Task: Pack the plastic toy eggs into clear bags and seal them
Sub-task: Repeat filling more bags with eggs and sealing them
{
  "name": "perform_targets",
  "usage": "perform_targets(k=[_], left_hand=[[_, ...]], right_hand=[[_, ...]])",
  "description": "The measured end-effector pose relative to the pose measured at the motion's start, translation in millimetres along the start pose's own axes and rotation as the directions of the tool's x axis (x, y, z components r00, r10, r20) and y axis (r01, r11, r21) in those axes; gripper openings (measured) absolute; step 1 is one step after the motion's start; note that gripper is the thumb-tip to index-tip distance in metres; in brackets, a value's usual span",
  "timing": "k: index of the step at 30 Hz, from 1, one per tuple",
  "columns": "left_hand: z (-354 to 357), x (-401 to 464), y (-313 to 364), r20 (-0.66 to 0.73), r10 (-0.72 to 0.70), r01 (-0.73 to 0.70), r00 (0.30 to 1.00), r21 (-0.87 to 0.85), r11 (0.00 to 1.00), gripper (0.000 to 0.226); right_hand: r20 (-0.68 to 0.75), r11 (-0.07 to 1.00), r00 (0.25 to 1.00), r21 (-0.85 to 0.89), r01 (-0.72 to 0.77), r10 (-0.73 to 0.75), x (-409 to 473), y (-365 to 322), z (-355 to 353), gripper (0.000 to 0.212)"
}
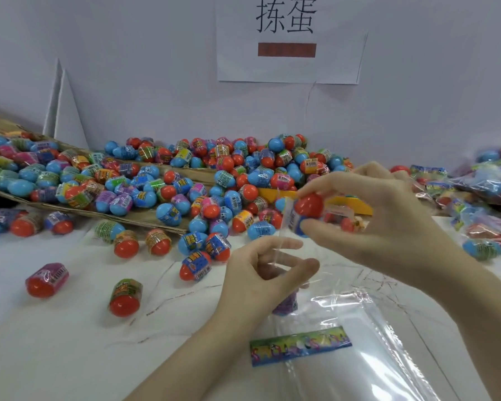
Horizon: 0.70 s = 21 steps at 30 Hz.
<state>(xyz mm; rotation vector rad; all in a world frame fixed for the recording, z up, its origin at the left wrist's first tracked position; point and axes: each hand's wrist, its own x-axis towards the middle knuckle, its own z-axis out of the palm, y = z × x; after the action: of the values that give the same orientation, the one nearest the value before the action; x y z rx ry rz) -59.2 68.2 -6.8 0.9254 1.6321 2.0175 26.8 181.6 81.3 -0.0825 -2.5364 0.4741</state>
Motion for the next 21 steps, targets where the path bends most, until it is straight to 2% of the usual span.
perform_targets(k=[4,8,10,15,21], left_hand=[[-1,-1,2,0.017,0.022,-0.022,1.000,0.000,1.000,0.034],[-2,-1,2,0.025,0.015,-0.014,1.000,-0.015,1.000,0.033],[-1,-1,3,0.028,0.011,-0.011,1.000,-0.023,1.000,0.030],[0,-2,2,0.078,0.030,-0.030,0.997,-0.008,1.000,0.030],[0,-1,4,0.077,0.013,-0.011,0.997,-0.024,1.000,0.021]], right_hand=[[0.082,0.979,0.996,-0.197,0.048,-0.033,2,5,-3,0.021],[0.139,0.974,0.990,-0.215,0.066,-0.036,2,8,-5,0.040],[0.166,0.981,0.986,-0.190,0.048,-0.016,2,9,-6,0.042],[0.290,1.000,0.957,-0.009,-0.029,0.031,2,11,-8,0.029],[0.330,0.994,0.944,-0.105,0.025,0.011,1,15,-4,0.007]])
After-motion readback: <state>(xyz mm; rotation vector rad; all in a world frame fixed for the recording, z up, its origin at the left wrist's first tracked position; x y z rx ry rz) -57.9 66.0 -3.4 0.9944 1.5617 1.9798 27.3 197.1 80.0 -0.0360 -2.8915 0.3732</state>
